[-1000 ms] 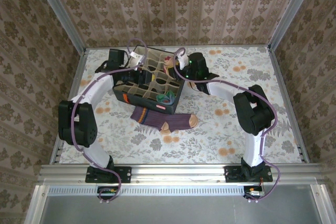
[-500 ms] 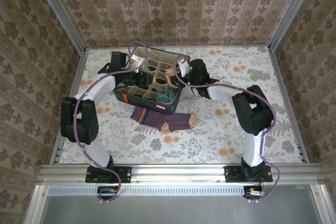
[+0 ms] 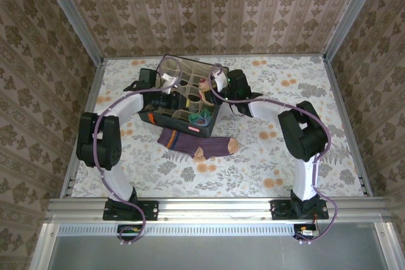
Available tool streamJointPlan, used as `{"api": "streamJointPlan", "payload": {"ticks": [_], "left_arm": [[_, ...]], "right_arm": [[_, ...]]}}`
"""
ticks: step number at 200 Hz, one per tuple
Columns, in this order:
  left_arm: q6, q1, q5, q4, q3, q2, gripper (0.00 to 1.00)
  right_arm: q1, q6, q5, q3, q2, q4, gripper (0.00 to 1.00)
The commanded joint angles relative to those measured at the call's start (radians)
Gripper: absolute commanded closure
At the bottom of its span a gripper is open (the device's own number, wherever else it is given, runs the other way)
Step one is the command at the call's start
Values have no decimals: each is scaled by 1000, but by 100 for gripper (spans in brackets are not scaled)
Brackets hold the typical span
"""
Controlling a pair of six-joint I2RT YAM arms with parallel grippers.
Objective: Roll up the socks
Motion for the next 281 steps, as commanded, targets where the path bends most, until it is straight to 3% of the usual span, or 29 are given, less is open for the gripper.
{"api": "streamJointPlan", "payload": {"ticks": [1,38,153,189,235,281], "left_arm": [[-8,-29,30,13,-27,15,68],[5,-53,39,-1,-64,28,75],[75,-40,86,-88,-107,9,80],[78,-22,102,-83,-118,2,82],[134,-12,136,-130,-110,20,83],[171,7,143,-181,-112,33,84]], "right_arm": [[-2,-20,-13,63,34,-54,100],[-3,-49,5,119,71,-100,100],[-24,-142,83,228,166,-246,99],[-26,-253,114,193,134,-248,99],[-27,-440,76,254,155,-378,98],[-54,-480,5,262,147,-363,98]]}}
